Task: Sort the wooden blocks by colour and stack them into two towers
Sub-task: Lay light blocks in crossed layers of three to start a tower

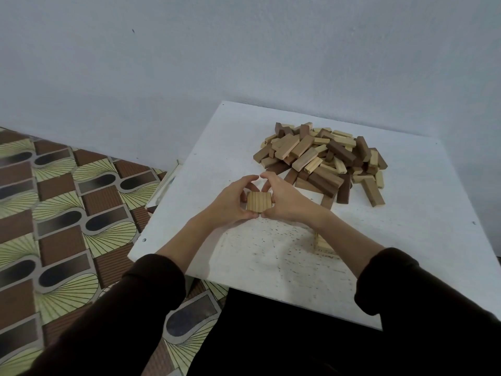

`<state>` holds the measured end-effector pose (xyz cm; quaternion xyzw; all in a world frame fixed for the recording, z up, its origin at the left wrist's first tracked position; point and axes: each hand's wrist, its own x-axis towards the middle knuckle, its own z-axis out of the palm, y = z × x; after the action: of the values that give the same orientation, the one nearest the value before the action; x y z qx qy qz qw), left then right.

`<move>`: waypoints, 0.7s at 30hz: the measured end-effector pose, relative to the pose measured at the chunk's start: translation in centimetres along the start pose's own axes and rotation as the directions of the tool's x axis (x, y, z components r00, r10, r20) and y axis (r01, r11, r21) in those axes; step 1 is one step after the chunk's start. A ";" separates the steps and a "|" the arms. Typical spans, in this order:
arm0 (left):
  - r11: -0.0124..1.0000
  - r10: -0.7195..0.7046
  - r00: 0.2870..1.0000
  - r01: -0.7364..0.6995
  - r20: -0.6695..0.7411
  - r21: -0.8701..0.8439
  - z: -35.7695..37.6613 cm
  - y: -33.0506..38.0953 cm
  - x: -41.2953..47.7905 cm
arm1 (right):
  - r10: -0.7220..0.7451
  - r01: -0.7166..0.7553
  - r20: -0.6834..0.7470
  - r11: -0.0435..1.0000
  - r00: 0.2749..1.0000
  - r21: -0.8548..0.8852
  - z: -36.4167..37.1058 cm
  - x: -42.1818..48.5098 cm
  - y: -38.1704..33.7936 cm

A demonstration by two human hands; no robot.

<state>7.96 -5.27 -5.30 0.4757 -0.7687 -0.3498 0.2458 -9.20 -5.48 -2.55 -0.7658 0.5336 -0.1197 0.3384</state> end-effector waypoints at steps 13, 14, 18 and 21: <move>0.997 0.061 0.997 -0.063 -0.043 -0.041 0.2 3.8 0.6 | -0.034 0.037 -0.120 0.999 0.992 0.021 -2.6 -2.8 0.1; 0.996 0.073 0.996 -0.075 -0.044 -0.046 0.4 4.7 0.7 | -0.039 0.040 -0.146 0.999 0.989 0.002 -3.2 -3.6 0.3; 0.985 0.151 0.988 -0.153 -0.038 -0.076 2.1 7.7 1.1 | -0.034 0.023 -0.229 0.998 0.973 -0.051 -5.3 -7.2 1.2; 0.980 0.188 0.982 -0.187 -0.003 -0.072 3.8 9.5 1.1 | 0.005 -0.005 -0.249 1.000 0.968 0.002 -6.2 -9.9 2.0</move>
<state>-0.51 -2.24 -0.28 0.3912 -0.7975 -0.3537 0.2930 -18.00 0.65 2.53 -0.7431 0.5738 -0.2145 0.2695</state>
